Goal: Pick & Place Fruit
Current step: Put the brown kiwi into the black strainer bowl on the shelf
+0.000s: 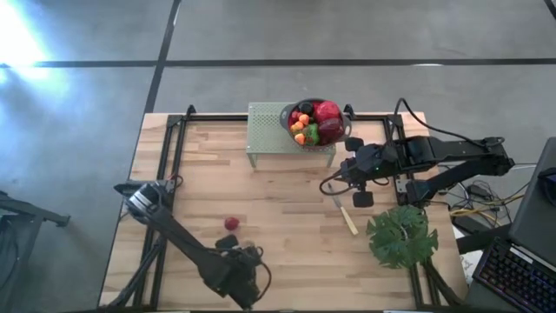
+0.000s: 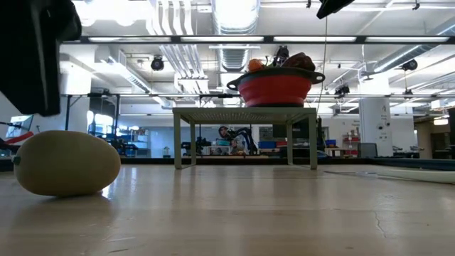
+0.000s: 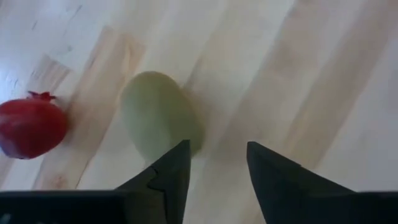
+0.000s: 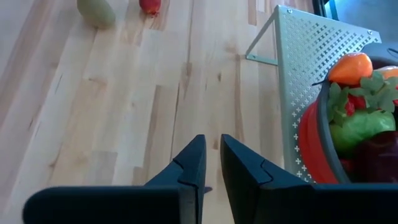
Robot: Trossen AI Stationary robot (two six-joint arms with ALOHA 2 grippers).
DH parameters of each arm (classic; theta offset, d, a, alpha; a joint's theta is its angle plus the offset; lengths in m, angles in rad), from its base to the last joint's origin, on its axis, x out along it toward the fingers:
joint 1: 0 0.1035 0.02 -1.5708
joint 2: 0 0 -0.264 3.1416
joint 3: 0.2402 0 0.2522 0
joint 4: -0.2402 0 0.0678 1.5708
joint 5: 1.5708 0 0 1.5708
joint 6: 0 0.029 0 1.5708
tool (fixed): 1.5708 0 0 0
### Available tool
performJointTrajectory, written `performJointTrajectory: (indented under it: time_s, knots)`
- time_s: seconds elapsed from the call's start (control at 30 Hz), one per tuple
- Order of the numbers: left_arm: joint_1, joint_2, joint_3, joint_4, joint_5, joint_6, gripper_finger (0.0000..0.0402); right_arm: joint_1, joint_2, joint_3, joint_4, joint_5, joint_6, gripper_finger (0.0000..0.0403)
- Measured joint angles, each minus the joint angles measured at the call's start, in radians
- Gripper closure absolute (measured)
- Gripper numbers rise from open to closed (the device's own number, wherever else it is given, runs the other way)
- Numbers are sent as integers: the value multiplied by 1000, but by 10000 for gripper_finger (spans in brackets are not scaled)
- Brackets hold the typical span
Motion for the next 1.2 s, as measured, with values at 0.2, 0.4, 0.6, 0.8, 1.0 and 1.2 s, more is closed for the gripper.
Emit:
performJointTrajectory:
  time_s: [0.2,0.4,0.6,0.8,1.0,1.2]
  knots:
    - [6,-8,-21,-5,-22,-54,188,0,2,-2,4,0,10,349]
    - [22,-23,-74,-1,-23,-97,133,0,2,-16,9,0,12,333]
    - [52,-26,-160,61,-3,-160,128,0,3,-34,23,0,12,320]
    - [67,-27,-232,208,35,-151,131,0,4,-41,29,0,8,308]
    - [81,-27,-271,233,32,-127,142,0,4,-42,33,0,9,300]
    - [84,-28,-283,261,30,-73,183,0,3,-60,66,-2,9,296]
